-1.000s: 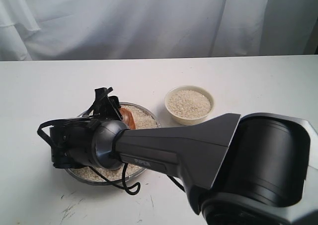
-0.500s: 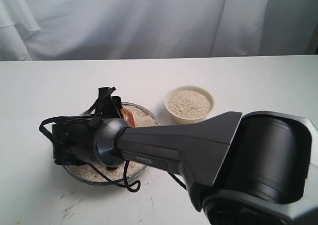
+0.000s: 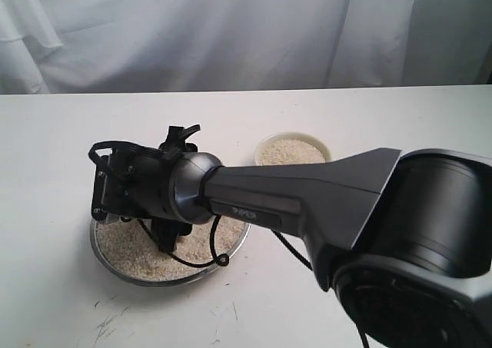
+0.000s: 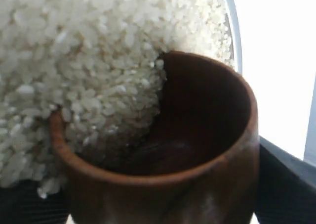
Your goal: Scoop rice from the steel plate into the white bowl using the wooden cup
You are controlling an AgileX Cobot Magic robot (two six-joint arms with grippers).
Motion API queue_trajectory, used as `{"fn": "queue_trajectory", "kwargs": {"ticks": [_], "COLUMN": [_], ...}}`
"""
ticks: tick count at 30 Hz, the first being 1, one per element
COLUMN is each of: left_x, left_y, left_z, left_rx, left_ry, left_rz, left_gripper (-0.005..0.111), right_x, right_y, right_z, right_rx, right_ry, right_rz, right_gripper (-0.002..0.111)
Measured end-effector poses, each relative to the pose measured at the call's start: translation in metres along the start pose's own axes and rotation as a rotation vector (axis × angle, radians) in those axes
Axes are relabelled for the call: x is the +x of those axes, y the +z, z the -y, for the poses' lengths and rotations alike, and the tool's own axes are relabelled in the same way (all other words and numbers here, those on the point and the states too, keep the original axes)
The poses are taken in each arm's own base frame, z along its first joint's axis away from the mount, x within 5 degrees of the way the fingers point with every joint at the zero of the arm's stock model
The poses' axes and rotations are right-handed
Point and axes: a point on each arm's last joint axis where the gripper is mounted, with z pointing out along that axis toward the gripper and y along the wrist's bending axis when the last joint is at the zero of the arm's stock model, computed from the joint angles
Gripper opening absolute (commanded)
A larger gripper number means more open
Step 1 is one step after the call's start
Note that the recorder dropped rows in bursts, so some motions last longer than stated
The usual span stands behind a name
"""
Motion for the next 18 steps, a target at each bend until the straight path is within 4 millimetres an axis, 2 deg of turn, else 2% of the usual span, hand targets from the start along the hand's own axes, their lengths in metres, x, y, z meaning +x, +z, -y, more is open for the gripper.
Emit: {"fn": "queue_trajectory", "kwargs": {"ticks": [13,18], "left_x": [0.0,0.0], "left_y": [0.0,0.0], "left_z": [0.0,0.0], "left_rx": [0.0,0.0], "left_ry": [0.0,0.0], "left_rz": [0.0,0.0], "left_gripper": [0.0,0.0], "right_x": [0.006,0.008], "right_y": [0.009,0.007], "right_z": [0.01,0.015], "right_rx": [-0.084,-0.141], "right_ry": [0.127,0.178], "right_rz": [0.066,0.094], "right_gripper": [0.0,0.0]}}
